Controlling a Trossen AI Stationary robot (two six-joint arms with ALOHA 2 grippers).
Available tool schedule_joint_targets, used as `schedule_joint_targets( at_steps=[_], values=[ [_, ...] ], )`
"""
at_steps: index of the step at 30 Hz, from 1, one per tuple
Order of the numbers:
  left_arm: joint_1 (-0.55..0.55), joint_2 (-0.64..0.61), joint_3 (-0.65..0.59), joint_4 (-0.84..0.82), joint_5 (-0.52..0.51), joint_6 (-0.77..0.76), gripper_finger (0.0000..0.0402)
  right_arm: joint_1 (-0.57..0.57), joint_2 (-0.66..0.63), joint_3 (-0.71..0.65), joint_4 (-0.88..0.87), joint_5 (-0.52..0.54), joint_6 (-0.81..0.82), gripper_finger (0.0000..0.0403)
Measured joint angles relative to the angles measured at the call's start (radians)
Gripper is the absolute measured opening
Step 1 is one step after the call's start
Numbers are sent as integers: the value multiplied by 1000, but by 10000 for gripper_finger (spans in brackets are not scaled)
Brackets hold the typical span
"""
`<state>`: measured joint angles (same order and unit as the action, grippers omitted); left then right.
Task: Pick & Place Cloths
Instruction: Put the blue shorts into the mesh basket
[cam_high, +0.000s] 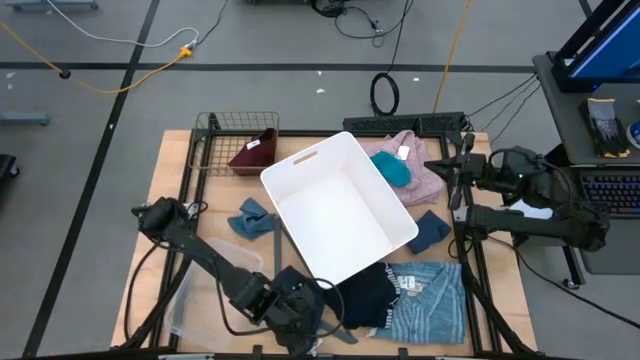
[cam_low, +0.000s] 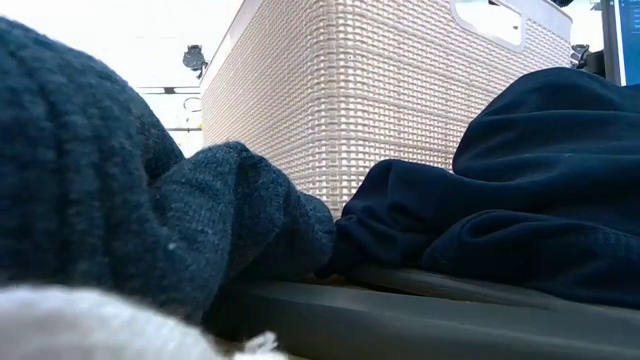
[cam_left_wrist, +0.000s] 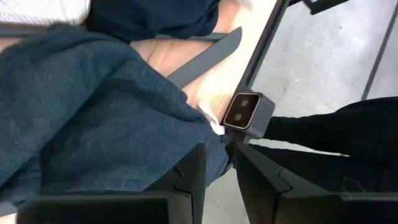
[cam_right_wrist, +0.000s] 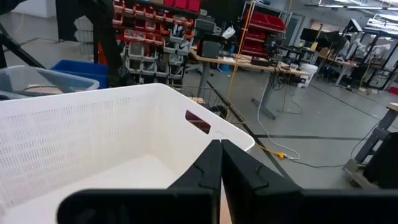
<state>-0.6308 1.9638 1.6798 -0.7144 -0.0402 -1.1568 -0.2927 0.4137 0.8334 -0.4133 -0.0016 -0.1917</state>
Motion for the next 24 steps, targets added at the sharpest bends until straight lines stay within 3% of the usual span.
schedule_joint_targets(
  at_steps=[10, 24],
  values=[
    [-17, 89, 0, -47, 92, -39, 88, 0, -43, -2, -1, 3, 4, 1],
    [-60, 94, 0, -38, 58, 27, 88, 0, -112, -2, -15, 25, 42, 1]
  ],
)
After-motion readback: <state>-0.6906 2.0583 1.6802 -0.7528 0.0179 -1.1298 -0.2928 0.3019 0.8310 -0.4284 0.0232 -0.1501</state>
